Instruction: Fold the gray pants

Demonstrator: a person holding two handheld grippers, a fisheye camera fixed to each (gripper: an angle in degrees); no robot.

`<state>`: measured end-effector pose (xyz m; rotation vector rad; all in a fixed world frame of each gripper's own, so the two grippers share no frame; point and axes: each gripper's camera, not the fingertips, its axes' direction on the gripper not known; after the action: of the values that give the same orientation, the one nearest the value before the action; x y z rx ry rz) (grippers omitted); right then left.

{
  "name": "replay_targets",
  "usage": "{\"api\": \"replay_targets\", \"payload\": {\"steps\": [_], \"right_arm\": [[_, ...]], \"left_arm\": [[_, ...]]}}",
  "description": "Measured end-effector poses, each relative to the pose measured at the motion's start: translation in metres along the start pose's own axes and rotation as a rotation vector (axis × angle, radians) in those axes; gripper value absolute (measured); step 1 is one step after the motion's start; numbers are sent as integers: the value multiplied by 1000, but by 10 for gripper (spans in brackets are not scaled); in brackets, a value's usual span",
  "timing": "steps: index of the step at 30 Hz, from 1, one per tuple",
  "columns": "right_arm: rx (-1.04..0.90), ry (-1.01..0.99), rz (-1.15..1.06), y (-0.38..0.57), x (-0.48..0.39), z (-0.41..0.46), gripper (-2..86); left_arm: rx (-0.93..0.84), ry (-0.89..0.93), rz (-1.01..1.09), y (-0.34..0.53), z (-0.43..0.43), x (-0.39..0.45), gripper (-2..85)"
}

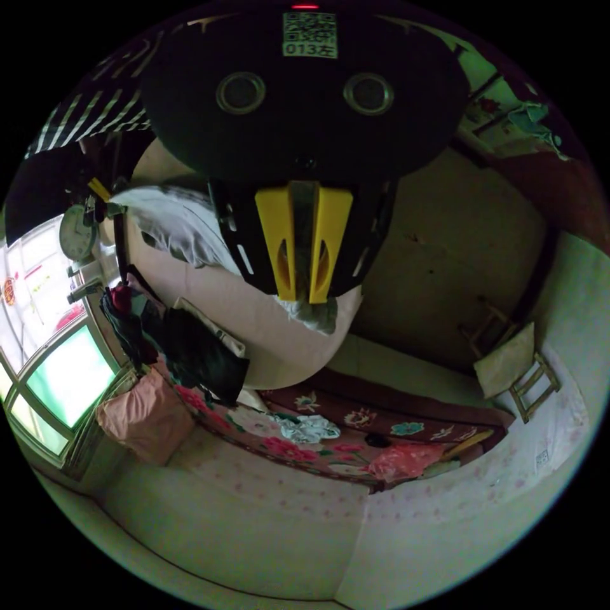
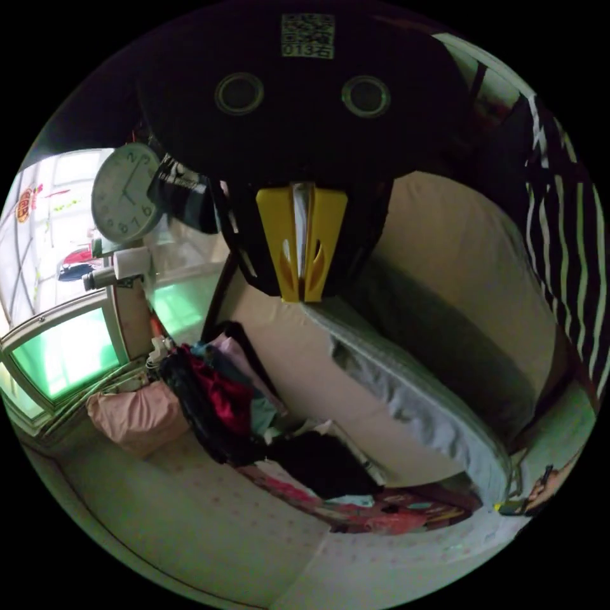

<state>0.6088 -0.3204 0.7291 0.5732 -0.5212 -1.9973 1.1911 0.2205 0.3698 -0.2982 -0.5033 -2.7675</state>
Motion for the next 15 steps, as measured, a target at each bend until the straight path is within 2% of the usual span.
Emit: {"api": "replay_targets", "payload": {"steps": [6,10,12,15], "right_arm": [[-15,152,97,-124,48,53,25],[-191,121,202,-188,56,110,55],[-142,104,239,-200,49,106,53],[-29,42,226,-210,18,94,55]], "left_arm": [[-20,-11,82,-73,57,25,49],[-80,-94,-6,-87,95,16,87],[-44,-96,-43,-77,89,7,105],[-103,-138,-48,-44,86,-2,132]]}}
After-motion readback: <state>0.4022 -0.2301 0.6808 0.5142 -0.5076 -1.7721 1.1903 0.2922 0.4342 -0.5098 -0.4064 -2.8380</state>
